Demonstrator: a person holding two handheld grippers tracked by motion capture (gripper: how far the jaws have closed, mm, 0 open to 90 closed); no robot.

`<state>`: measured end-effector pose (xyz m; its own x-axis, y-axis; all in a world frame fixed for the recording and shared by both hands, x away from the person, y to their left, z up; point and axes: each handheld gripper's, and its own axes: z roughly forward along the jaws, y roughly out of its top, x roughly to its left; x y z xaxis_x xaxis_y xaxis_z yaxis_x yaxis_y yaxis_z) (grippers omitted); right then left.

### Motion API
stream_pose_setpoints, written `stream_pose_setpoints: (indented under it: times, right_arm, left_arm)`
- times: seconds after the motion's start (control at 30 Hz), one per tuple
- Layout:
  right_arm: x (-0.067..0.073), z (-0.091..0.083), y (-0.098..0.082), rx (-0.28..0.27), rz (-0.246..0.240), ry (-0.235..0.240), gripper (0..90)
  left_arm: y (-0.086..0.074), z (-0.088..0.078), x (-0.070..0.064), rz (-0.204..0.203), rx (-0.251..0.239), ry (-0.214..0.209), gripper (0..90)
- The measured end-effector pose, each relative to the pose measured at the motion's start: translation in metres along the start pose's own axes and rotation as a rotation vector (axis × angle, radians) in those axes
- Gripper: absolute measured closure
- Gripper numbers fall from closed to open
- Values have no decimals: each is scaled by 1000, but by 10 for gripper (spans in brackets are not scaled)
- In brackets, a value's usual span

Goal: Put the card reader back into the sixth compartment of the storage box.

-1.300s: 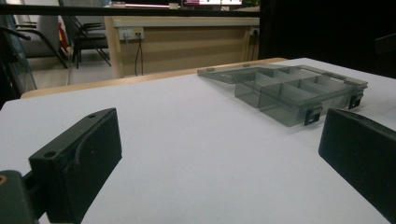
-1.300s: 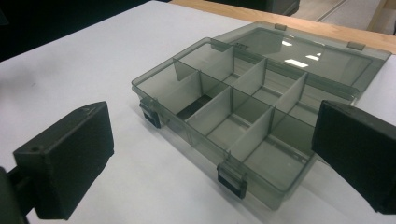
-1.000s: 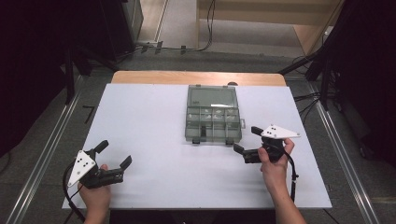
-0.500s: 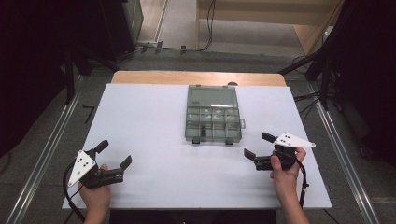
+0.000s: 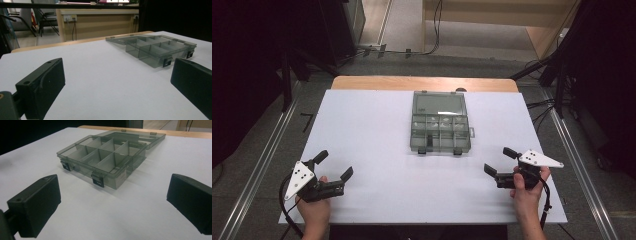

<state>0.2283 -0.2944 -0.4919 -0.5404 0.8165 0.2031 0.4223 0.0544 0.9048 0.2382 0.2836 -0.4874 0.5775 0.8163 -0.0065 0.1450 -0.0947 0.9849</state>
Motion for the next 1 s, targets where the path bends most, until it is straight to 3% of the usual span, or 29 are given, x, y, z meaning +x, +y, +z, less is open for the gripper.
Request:
stream_pose_setpoints:
  times: [0.3, 1.0]
  right_arm:
    - [-10, -13, -9, -20, -4, -15, 0]
    - [-36, -57, -31, -67, 43, -79, 0]
  left_arm:
    - [0, 0, 0, 0, 1, 0, 0]
    - [0, 0, 0, 1, -1, -2, 0]
